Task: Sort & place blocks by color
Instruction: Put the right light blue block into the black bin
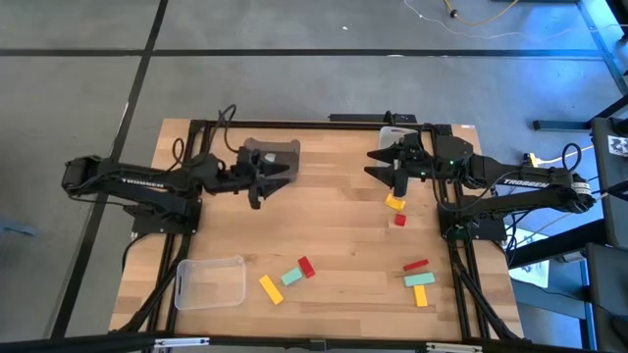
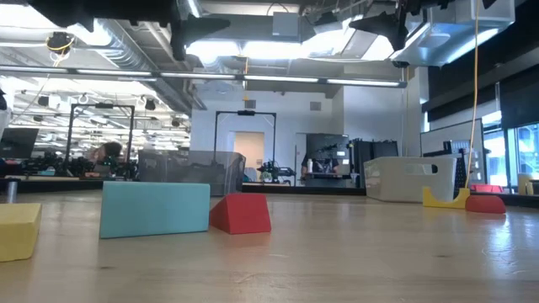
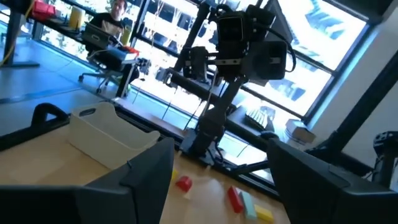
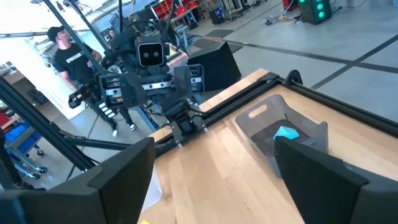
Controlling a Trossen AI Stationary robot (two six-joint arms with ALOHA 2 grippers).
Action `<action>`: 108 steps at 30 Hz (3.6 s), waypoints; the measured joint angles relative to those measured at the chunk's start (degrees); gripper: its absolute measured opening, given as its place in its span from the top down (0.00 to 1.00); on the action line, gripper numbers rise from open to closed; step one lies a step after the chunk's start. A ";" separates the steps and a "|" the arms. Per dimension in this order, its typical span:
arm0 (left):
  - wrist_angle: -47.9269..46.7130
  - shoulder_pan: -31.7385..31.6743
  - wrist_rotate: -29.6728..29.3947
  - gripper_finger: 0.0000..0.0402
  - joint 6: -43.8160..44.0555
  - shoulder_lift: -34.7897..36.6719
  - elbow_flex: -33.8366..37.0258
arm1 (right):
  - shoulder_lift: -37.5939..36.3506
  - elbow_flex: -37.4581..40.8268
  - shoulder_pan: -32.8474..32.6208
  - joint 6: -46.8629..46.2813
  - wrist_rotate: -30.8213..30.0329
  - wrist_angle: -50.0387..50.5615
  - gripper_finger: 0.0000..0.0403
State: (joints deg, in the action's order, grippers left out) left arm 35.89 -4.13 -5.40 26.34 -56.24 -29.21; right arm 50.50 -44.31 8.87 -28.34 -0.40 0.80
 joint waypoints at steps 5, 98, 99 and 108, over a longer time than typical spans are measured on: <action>0.86 0.51 0.15 0.38 -2.59 0.12 0.18 | 0.00 0.00 0.00 0.00 0.00 0.07 0.18; 1.02 -1.54 -2.65 0.38 -4.42 0.08 0.18 | 32.96 0.39 -57.73 -16.27 12.57 51.11 0.69; 1.03 -1.54 -2.66 0.38 -4.41 0.05 0.18 | 30.96 0.36 -56.76 -16.18 12.94 50.58 0.69; 0.92 -1.54 -2.63 0.38 -4.15 0.05 -0.01 | 15.48 -4.25 -38.98 -10.89 9.39 47.60 0.69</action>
State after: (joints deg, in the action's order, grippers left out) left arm 36.81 -5.67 -8.03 22.18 -56.18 -29.22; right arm 65.98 -48.57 -30.12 -39.23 8.99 48.39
